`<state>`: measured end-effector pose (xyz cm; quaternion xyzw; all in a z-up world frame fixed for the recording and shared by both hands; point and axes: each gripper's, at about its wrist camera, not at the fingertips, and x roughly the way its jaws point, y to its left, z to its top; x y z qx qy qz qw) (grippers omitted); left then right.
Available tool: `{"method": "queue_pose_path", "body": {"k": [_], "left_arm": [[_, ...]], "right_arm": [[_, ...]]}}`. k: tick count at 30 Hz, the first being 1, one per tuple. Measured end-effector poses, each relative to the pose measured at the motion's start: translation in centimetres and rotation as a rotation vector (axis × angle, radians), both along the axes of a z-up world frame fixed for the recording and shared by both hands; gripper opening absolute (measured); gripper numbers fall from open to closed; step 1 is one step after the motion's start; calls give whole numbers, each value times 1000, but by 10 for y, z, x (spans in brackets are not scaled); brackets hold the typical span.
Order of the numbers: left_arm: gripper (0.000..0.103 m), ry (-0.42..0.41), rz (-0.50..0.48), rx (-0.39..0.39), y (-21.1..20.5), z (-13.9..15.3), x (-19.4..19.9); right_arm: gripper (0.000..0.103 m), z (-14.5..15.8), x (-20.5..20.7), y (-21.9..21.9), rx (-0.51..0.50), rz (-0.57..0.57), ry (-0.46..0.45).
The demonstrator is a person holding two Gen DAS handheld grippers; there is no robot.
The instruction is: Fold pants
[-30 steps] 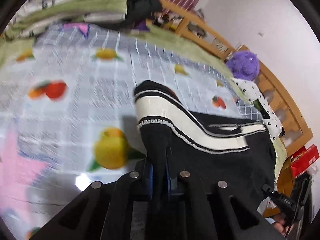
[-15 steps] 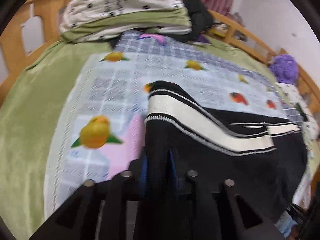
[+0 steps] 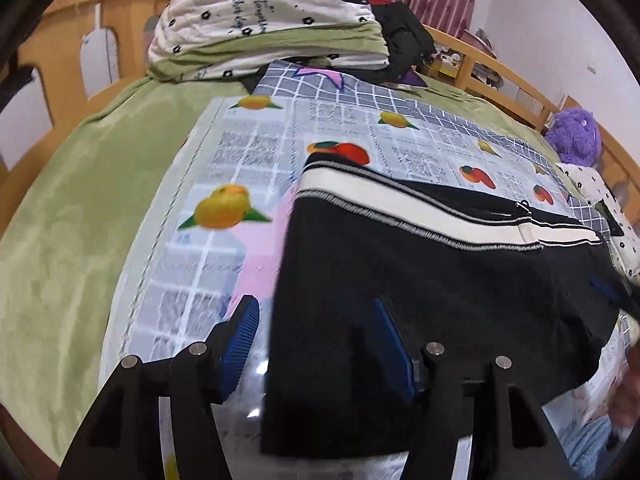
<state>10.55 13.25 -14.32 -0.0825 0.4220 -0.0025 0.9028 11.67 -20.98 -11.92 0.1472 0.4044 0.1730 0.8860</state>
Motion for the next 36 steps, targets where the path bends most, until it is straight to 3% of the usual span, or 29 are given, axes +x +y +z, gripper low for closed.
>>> {"method": "queue_pose_path", "body": {"k": [3, 5, 8, 10, 11, 15, 17, 20, 22, 25, 28, 30, 32, 34, 36], "left_arm": [[57, -5, 18, -30, 15, -5, -11], [57, -12, 28, -40, 25, -8, -16], [57, -25, 43, -70, 38, -10, -20], [57, -34, 31, -101, 43, -11, -22], [57, -41, 26, -114, 45, -10, -23], [57, -71, 6, -137, 46, -3, -25], [57, -72, -27, -149, 40, 0, -22], [57, -63, -62, -143, 28, 4, -19], [57, -78, -93, -151, 19, 9, -22], [57, -74, -156, -151, 2, 8, -26], [57, 10, -130, -75, -11, -12, -26], [58, 62, -118, -25, -16, -34, -31], [58, 26, -112, -9, -18, -40, -42], [58, 40, -114, -19, -19, -37, -46], [58, 42, -97, -61, -14, -31, -53]], "right_arm": [[70, -12, 47, 23, 56, 6, 61], [70, -31, 78, 40, -25, -8, 147], [60, -65, 105, 49, -112, -27, 276], [22, -60, 106, 53, -132, -17, 219], [18, -55, 108, 58, -157, 17, 208], [17, -12, 102, 44, -77, 2, 14], [19, -18, 114, 49, -136, 4, 49], [30, -58, 125, 63, -288, 57, 188], [31, -53, 113, 56, -291, 75, 165], [32, -23, 75, 37, -208, 22, 110], [32, -3, 23, 35, -232, 39, 5], [32, -9, -13, 37, -243, 84, -12], [32, -31, -34, 40, -282, 115, 7], [34, -59, -49, 39, -335, 129, 31], [37, -62, -62, 32, -294, 96, -11]]}}
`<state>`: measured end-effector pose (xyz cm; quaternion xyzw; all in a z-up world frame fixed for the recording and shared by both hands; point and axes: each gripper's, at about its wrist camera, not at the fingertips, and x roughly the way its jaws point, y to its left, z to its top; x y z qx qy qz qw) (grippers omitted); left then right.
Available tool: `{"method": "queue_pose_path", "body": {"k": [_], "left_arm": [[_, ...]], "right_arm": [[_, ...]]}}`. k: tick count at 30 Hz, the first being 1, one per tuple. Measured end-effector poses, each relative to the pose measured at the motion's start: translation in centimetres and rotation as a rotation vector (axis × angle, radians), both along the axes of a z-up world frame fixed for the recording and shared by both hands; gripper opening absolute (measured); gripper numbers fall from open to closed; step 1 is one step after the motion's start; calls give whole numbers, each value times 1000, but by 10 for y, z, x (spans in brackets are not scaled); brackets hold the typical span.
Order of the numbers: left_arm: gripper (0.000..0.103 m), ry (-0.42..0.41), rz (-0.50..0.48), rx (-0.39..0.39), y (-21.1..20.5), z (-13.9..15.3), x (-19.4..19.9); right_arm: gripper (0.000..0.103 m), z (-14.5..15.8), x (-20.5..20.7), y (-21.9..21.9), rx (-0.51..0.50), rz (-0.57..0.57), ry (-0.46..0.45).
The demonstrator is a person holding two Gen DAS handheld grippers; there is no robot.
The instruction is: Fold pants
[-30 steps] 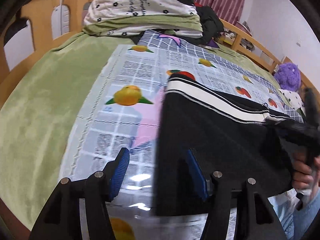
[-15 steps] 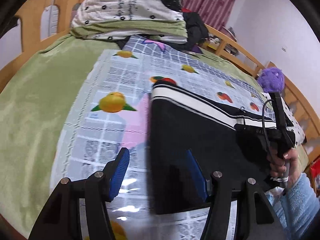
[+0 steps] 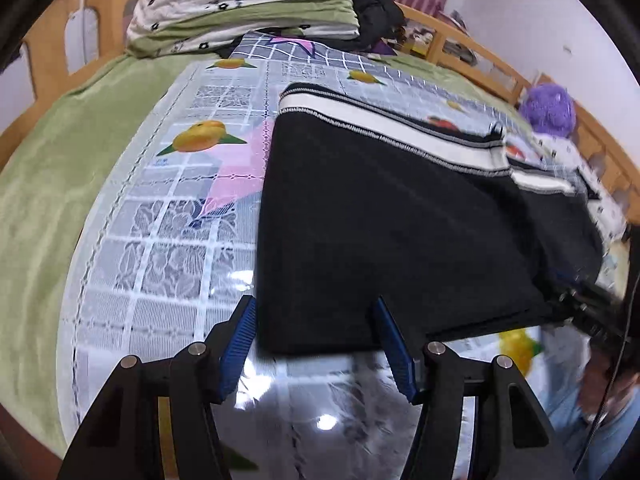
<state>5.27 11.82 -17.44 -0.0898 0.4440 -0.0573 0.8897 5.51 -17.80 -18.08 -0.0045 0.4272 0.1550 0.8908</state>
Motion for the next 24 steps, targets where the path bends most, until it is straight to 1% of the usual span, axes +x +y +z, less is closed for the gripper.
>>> {"method": "queue_pose_path", "body": {"k": [2, 4, 5, 6, 8, 10, 12, 13, 14, 15, 17, 19, 21, 22, 23, 24], "left_arm": [[59, -1, 24, -28, 4, 2, -6], [59, 6, 59, -54, 8, -2, -9], [59, -1, 81, -78, 10, -3, -14], [59, -6, 91, -86, 10, -4, -16], [59, -14, 112, -70, 7, -4, -23], [59, -15, 117, -38, 3, -5, -27], [59, -33, 112, -20, 0, -1, -32], [59, -50, 110, -34, 0, 2, -33], [59, -63, 115, -65, 2, 6, -34], [59, -73, 115, -95, 4, 8, -35], [59, -88, 134, -157, 10, 10, -31], [60, -62, 179, -208, 16, 4, -23], [61, -23, 206, -294, 25, -10, -13], [61, -19, 213, -335, 27, -16, -11], [66, -41, 227, -379, 30, -20, -11], [69, -54, 229, -403, 30, -21, -10]], "right_arm": [[38, 4, -4, -5, 30, -22, 14], [41, 9, -13, -10, 45, -25, -2], [47, 10, -17, -14, 37, -21, -9], [50, 12, -22, -18, 25, -20, -13], [49, 16, -29, -27, -16, -24, -27], [48, 22, -37, -37, -9, 0, -37], [48, 33, -40, -49, -54, -29, -79], [48, 38, -40, -55, -79, -53, -111], [48, 44, -41, -64, -92, -72, -154], [49, 47, -39, -71, -88, -82, -168], [49, 50, -31, -86, -76, -100, -148], [49, 50, -23, -101, -47, -126, -121], [49, 47, -19, -114, -1, -151, -113], [49, 44, -18, -120, 25, -161, -108], [49, 41, -17, -125, 45, -168, -104], [49, 38, -16, -130, 61, -173, -99]]}}
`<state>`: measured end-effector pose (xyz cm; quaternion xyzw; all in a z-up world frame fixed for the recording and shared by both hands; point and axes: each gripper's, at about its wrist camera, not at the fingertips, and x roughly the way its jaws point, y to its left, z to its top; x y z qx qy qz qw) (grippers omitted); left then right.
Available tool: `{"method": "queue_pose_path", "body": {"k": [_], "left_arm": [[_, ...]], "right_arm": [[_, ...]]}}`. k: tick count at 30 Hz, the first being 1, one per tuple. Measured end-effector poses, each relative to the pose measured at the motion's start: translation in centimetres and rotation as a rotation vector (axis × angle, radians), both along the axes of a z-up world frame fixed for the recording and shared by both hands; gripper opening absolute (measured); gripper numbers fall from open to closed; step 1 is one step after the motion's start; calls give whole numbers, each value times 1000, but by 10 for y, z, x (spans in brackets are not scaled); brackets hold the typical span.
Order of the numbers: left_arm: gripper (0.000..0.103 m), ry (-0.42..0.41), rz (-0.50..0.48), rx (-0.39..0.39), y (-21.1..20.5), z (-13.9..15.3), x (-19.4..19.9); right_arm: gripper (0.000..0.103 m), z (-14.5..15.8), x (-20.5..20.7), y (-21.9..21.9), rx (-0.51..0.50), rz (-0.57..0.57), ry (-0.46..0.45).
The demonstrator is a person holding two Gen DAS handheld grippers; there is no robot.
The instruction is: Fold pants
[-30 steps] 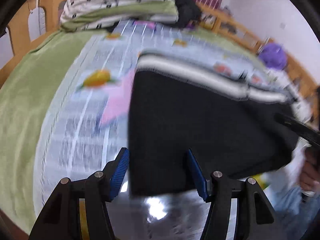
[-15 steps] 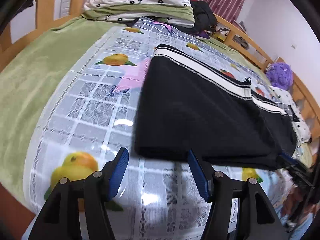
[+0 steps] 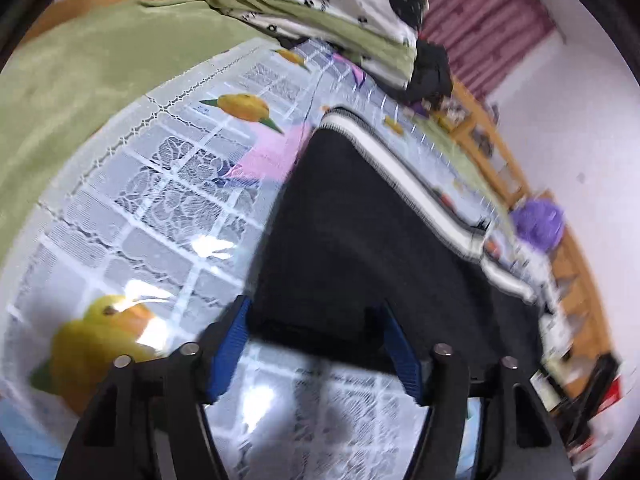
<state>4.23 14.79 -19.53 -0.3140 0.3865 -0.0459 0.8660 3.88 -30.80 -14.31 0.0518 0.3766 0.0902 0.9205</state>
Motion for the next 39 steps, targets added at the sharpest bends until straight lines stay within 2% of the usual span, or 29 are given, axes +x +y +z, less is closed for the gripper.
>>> {"method": "queue_pose_path", "body": {"k": [1, 3, 6, 8, 9, 10, 13, 16, 19, 21, 23, 26, 27, 30, 33, 36, 37, 39], "left_arm": [[76, -12, 1, -22, 0, 0, 1], [78, -18, 15, -47, -2, -2, 4], [75, 3, 33, 25, -15, 1, 12], [42, 33, 73, 91, -21, 5, 15], [33, 35, 90, 109, -21, 7, 15], [19, 17, 93, 106, -20, 12, 13], [14, -38, 96, 143, -27, 33, 7], [13, -118, 72, 240, -56, 73, 9], [12, -244, -42, 323, -110, 118, 13], [12, -303, -127, 346, -145, 137, 16], [12, -339, -235, 332, -188, 149, 24], [12, -351, -393, 303, -248, 148, 36], [12, -338, -448, 281, -268, 140, 43], [12, -269, -528, 229, -302, 113, 57], [13, -204, -550, 233, -315, 86, 62], [16, -141, -582, 249, -314, 74, 59], [19, -143, -581, 245, -310, 75, 55], [35, -169, -573, 208, -291, 82, 45]], "right_arm": [[49, -4, 1, -2, 6, -4, 5], [49, -12, 3, -5, 9, -12, 24], [49, -20, 5, -12, 36, -23, 40], [49, -23, 6, -17, 59, -31, 51], [49, -24, 7, -21, 68, -36, 59], [49, -24, 6, -24, 75, -39, 64], [49, -17, -1, -34, 84, -57, 47], [49, -14, -7, -45, 83, -87, 36], [49, -15, -10, -63, 93, -127, 48], [49, -14, -14, -76, 92, -163, 50], [49, -11, -19, -88, 81, -202, 35], [49, -8, -27, -104, 71, -257, 13], [49, -8, -29, -109, 69, -273, 11], [49, -11, -32, -122, 81, -301, 17], [49, -17, -30, -130, 104, -310, 37], [49, -24, -25, -129, 118, -298, 56], [49, -25, -25, -127, 116, -291, 60], [49, -28, -22, -118, 97, -263, 68]]}}
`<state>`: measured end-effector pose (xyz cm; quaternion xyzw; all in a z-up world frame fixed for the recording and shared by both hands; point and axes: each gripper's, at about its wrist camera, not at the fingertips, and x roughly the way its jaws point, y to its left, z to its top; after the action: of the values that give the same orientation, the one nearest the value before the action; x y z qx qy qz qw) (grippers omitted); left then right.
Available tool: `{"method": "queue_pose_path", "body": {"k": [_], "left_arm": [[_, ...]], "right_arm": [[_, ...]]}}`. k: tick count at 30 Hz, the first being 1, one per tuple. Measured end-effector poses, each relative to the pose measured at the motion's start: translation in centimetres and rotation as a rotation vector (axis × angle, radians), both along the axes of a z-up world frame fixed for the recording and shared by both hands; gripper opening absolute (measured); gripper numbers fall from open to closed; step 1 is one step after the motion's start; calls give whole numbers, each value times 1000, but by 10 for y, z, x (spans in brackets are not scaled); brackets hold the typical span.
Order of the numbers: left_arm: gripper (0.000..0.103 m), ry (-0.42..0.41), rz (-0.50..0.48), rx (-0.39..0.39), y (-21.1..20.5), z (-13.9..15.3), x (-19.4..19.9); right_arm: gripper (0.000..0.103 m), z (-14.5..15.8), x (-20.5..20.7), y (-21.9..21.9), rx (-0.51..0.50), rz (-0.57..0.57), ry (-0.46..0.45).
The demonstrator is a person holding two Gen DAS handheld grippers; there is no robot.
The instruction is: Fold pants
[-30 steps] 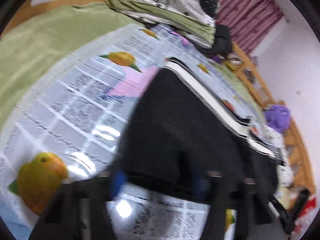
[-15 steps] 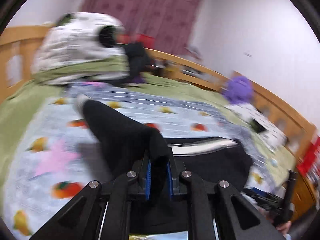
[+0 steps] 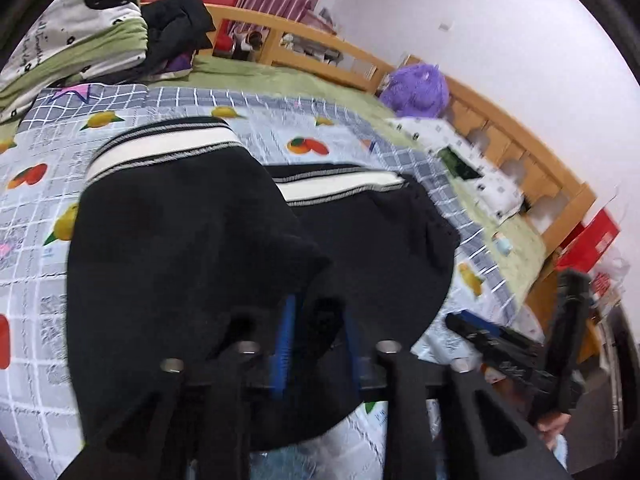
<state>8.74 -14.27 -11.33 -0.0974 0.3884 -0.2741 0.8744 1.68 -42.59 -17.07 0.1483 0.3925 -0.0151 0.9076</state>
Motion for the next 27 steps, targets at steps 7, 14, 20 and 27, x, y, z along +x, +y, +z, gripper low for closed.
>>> {"method": "queue_pose_path", "body": {"k": [7, 14, 20, 27], "left_arm": [[67, -6, 153, -21, 71, -1, -19], [67, 44, 361, 208, 114, -27, -21], [67, 72, 402, 212, 137, -36, -28], [67, 101, 418, 235, 152, -47, -38]], "right_arm": [[49, 6, 13, 40, 38, 133, -19], [52, 25, 46, 73, 164, 209, -32], [53, 24, 85, 93, 205, 228, 35], [51, -6, 120, 121, 355, 325, 139]]}}
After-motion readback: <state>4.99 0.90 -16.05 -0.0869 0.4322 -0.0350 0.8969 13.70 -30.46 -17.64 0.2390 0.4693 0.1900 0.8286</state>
